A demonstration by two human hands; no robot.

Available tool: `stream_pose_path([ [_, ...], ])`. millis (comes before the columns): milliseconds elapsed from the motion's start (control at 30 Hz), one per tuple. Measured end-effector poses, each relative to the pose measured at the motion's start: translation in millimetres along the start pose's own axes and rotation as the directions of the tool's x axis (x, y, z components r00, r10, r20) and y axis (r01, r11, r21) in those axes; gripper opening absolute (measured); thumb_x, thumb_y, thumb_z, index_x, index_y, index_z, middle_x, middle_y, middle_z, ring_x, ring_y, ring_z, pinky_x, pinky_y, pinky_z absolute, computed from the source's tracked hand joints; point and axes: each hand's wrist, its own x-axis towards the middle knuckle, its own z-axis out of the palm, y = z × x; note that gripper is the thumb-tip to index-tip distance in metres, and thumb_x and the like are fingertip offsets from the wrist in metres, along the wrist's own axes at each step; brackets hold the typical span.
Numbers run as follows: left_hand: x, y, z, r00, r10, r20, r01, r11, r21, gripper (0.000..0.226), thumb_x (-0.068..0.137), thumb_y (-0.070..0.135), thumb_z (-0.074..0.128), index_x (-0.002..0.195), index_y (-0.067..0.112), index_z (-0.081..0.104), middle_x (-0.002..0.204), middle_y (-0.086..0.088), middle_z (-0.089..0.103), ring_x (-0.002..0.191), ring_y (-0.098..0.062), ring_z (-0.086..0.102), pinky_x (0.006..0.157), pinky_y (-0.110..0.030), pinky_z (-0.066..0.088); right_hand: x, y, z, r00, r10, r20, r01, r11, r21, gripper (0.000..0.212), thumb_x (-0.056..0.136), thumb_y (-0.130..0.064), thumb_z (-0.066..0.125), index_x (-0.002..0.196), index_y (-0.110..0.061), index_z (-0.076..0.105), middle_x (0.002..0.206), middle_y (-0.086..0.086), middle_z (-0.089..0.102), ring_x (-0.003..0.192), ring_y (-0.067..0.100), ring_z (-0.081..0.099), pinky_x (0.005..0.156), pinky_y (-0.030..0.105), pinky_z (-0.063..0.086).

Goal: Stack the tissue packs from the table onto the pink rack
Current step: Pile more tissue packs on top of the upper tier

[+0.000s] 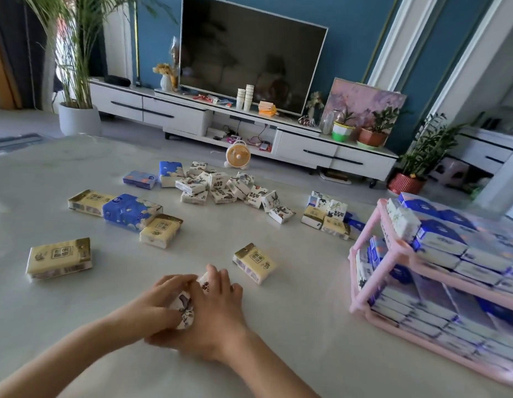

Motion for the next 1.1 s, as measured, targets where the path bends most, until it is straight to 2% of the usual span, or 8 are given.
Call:
stream_pose_path([
  [100,-8.4,6.2,3.2,0.994,-0.062,0.086,0.032,0.949,0.313,0.089,0.07,0.033,0.063,0.143,0.026,0.013,0.138,0.013,0.021,0.13,-0.004,0.017,0.1,-0.009,0.017,-16.2,3.4,0.9,1.0,-0.003,-0.016,0.003,1.0,-0.027,0.102,0.062,-0.079,0.056,0.141,-0.026,0.018,0.154,0.011,-0.005,0.14,0.03,-0.008,0.112,0.049,0.003],
  [200,-7.4,4.6,14.2,0.999,-0.039,-0.001,0.034,0.841,0.539,0.118,0.042,0.067,0.044,0.146,0.022,0.011,0.151,0.005,0.013,0.139,-0.012,0.009,0.107,-0.016,0.011,-27.9,8.7,4.0,1.0,0.017,-0.014,-0.017,1.0,-0.021,0.116,0.06,-0.08,0.056,0.146,-0.022,0.005,0.155,0.006,-0.009,0.142,0.026,-0.011,0.114,0.046,0.001],
  [500,-19.5,7.7,17.1,1.0,-0.03,0.006,0.026,0.923,0.383,0.086,0.032,0.071,0.044,0.109,0.035,0.046,0.141,0.007,0.026,0.137,-0.01,0.018,0.097,-0.009,0.015,-69.3,58.2,5.0,0.986,-0.085,-0.141,0.094,0.994,0.058,0.115,0.047,-0.092,0.003,0.144,-0.032,0.017,0.154,-0.01,-0.002,0.141,0.006,-0.003,0.107,0.019,-0.001],
  [700,-29.0,25.9,10.1,0.981,-0.11,0.163,0.065,0.964,0.257,0.083,0.067,0.041,0.079,0.137,0.033,0.035,0.137,0.014,0.033,0.127,-0.006,0.033,0.096,-0.01,0.031,-75.9,60.4,9.1,0.956,-0.018,-0.294,0.064,0.987,0.147,0.089,0.061,-0.081,0.03,0.132,-0.028,0.038,0.142,-0.006,0.026,0.133,0.009,0.023,0.103,0.017,0.013],
  [800,-33.2,24.5,9.8,0.926,-0.201,0.32,0.013,0.862,0.507,0.11,0.069,0.031,0.08,0.147,0.027,0.003,0.151,0.013,0.001,0.141,-0.009,0.003,0.113,-0.022,0.011,-70.3,54.7,9.1,0.933,0.013,-0.36,0.056,0.982,0.181,0.065,0.072,-0.064,0.039,0.121,-0.022,0.046,0.13,-0.005,0.039,0.122,0.011,0.037,0.097,0.019,0.021],
  [900,-31.5,24.1,18.3,0.951,-0.161,0.262,-0.028,0.804,0.594,0.097,0.074,0.024,0.076,0.145,0.026,0.01,0.152,0.008,-0.001,0.141,-0.012,0.003,0.113,-0.024,0.011,-71.7,55.0,6.8,0.925,0.053,-0.377,0.065,0.954,0.293,0.056,0.07,-0.052,0.048,0.116,-0.02,0.05,0.119,-0.005,0.047,0.112,0.012,0.043,0.094,0.018,0.028],
  [1000,-27.5,27.3,26.9,0.977,-0.122,0.173,-0.013,0.781,0.625,0.087,0.072,0.032,0.076,0.141,0.024,0.023,0.149,0.007,0.013,0.136,-0.014,0.015,0.112,-0.027,0.018,-87.6,65.5,-1.7,0.932,0.081,-0.354,0.087,0.897,0.433,0.05,0.071,-0.021,0.067,0.116,-0.023,0.047,0.111,-0.009,0.047,0.107,0.009,0.045,0.088,0.01,0.033],
  [1100,-22.9,38.5,48.8,0.995,-0.052,0.089,-0.009,0.813,0.582,0.11,0.039,0.068,0.071,0.132,0.023,0.033,0.135,0.011,0.028,0.126,-0.012,0.027,0.105,-0.02,0.028,-116.6,80.9,-17.0,0.931,0.022,-0.364,0.161,0.87,0.465,0.055,0.064,-0.034,0.063,0.115,-0.033,0.044,0.113,-0.013,0.048,0.105,-0.002,0.048,0.087,0.003,0.033],
])
